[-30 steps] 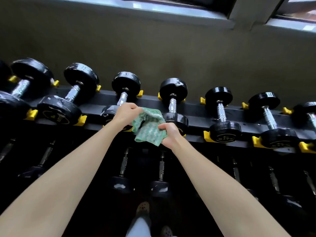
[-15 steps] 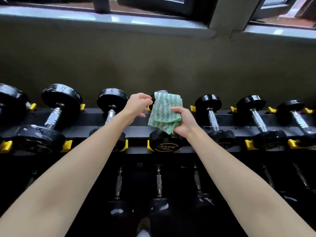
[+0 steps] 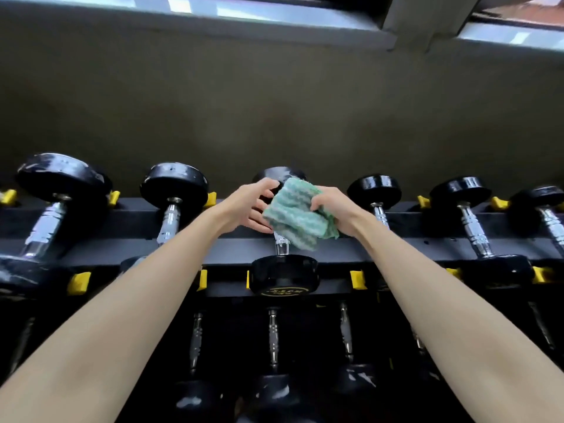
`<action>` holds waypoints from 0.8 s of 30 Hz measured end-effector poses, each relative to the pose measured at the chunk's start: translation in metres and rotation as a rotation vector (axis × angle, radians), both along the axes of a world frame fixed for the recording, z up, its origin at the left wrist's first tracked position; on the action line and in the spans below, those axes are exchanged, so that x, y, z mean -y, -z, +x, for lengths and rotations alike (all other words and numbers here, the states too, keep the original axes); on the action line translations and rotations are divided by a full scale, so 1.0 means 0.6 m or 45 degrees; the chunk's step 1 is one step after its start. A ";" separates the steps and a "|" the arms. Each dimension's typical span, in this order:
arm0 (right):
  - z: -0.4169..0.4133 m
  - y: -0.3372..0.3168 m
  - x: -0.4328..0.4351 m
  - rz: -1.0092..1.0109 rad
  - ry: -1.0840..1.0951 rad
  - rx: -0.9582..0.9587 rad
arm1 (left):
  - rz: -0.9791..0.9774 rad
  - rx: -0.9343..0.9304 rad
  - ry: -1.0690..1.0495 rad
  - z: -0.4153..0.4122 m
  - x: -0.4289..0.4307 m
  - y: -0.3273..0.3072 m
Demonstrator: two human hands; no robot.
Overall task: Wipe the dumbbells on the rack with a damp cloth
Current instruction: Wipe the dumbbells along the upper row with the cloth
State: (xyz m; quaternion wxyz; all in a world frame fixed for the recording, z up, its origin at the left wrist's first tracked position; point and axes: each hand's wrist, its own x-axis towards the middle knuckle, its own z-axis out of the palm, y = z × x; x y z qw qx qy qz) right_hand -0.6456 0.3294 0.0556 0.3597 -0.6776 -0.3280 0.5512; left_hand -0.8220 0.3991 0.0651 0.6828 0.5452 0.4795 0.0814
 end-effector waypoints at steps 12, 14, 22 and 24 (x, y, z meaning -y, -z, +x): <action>0.024 0.035 -0.036 0.501 -0.434 1.267 | 1.179 -0.207 0.248 0.035 -0.035 0.054; 0.012 0.068 -0.026 0.440 -0.641 1.478 | 1.281 -0.367 0.368 0.031 -0.034 0.074; -0.014 0.127 -0.028 0.173 -0.323 0.760 | 0.984 -0.471 0.121 0.022 -0.037 0.129; -0.015 0.120 -0.029 0.145 -0.197 0.473 | 0.955 -0.422 0.118 0.026 -0.035 0.125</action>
